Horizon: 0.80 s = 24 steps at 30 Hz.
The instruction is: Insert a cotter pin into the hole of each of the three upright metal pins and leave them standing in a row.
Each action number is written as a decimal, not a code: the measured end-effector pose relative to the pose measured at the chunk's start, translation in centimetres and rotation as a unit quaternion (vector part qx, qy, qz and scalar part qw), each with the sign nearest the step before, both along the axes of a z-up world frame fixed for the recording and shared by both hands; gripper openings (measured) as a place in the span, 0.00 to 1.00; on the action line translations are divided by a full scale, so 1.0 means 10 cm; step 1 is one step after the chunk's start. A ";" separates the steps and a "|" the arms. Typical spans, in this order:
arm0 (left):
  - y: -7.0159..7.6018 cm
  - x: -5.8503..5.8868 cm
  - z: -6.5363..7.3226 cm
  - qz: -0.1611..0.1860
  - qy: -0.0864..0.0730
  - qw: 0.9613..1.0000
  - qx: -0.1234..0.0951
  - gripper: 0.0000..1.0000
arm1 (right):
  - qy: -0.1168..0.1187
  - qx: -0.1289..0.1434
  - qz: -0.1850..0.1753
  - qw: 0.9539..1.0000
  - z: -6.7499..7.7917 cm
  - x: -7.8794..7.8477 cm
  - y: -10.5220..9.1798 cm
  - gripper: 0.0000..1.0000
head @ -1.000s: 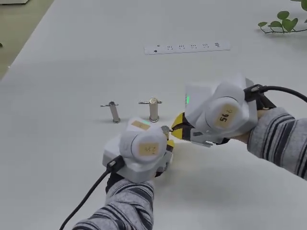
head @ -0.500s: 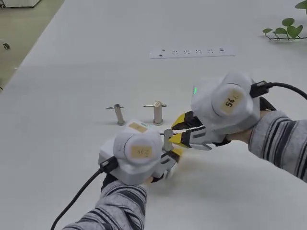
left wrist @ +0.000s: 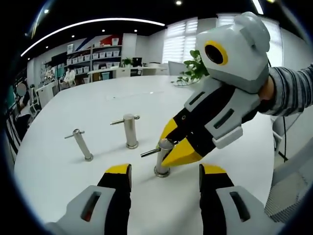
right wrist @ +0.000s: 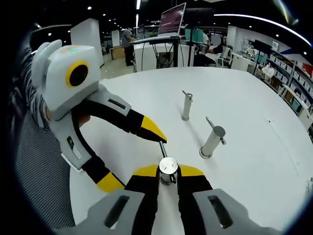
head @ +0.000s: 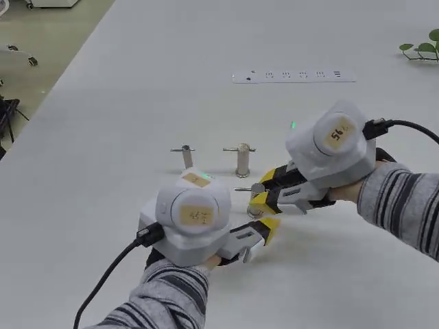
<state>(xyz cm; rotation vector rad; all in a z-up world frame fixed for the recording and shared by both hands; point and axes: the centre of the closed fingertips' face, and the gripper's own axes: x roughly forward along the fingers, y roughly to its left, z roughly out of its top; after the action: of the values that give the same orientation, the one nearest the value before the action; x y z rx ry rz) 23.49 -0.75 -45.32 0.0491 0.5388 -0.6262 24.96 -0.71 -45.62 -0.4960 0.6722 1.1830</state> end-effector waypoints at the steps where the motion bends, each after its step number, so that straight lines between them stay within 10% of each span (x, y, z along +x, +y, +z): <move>1: 0.01 -0.01 0.01 0.000 0.000 1.000 -0.001 0.56 | 0.002 0.002 -0.001 1.000 0.00 0.00 0.00 0.09; 24: 0.63 0.05 0.40 0.039 -0.033 0.998 -0.031 0.78 | -0.010 -0.021 -0.010 1.000 0.14 0.35 -0.40 0.08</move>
<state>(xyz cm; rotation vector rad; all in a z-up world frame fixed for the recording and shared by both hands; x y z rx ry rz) 23.99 5.59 -41.32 -0.0097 0.4543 -0.5623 28.46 -4.75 -44.23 -0.5347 0.6855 1.1448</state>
